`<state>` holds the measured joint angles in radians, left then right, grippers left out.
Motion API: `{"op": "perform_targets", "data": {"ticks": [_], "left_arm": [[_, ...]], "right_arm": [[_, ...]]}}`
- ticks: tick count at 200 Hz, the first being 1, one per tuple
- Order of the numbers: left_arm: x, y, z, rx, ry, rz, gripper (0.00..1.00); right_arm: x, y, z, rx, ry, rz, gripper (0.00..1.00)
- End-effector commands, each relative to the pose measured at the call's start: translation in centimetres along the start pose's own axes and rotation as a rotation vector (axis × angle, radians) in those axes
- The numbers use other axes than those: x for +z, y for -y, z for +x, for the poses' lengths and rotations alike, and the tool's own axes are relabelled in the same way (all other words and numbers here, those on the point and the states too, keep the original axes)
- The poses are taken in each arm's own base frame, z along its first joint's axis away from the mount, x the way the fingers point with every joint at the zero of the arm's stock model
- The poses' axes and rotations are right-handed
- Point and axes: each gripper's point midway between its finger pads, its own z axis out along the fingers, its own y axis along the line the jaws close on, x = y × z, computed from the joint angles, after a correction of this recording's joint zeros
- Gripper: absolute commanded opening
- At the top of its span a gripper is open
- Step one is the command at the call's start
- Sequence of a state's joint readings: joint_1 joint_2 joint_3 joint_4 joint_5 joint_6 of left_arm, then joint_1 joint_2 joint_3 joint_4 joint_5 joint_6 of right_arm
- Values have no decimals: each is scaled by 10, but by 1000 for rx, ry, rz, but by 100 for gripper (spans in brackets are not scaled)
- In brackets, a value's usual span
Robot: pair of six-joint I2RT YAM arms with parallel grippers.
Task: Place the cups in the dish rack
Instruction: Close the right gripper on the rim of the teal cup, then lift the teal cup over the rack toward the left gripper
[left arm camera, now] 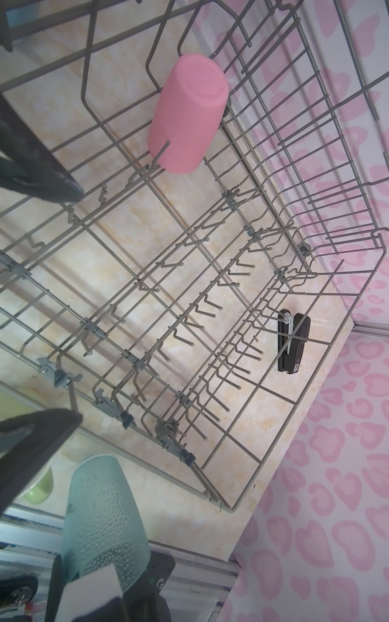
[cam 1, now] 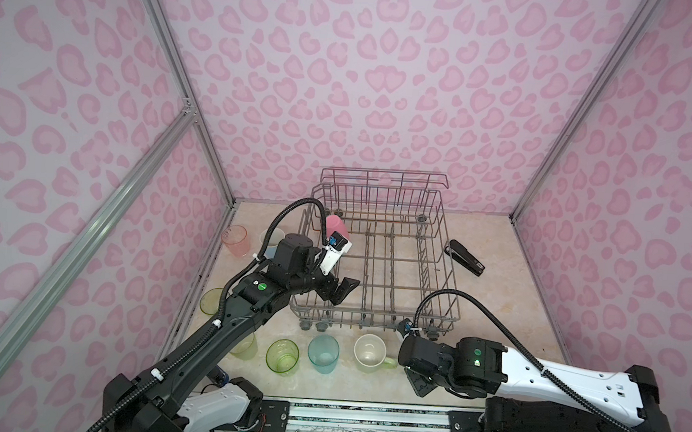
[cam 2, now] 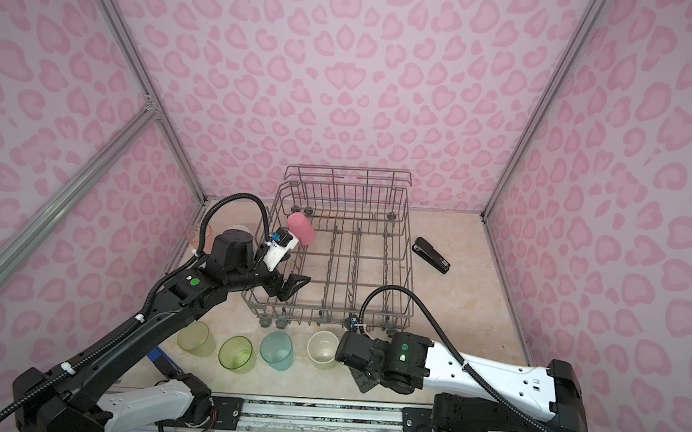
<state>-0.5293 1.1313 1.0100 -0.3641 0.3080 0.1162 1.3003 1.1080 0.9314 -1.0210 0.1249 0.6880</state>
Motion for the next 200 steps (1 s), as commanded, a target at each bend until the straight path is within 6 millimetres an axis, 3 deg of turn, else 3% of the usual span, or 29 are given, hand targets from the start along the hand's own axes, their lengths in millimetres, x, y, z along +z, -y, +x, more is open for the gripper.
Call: {"op": "perform_targets", "data": {"ticks": [1,41,101,127,152,200], "left_arm": [[1,-2,-5,13,24,-10,97],[3,-3,-3,9,15,-9,97],[6,-1,2,3,7,2,97],[8,-2,3,-1,8,-1,97],[7,-2,2,-2,19,-8,97],[9,-6,5,-5,12,-27,97]], "right_arm": [[-9,3,1,-29,-3,-1,0],[-32,7,-4,-80,-5,11,0],[-76,-8,-19,-120,15,-82,0],[-111,-10,-42,-144,106,-108,0],[-147,-5,-79,-133,196,-119,0],[-167,8,-126,-152,259,-95,0]]}}
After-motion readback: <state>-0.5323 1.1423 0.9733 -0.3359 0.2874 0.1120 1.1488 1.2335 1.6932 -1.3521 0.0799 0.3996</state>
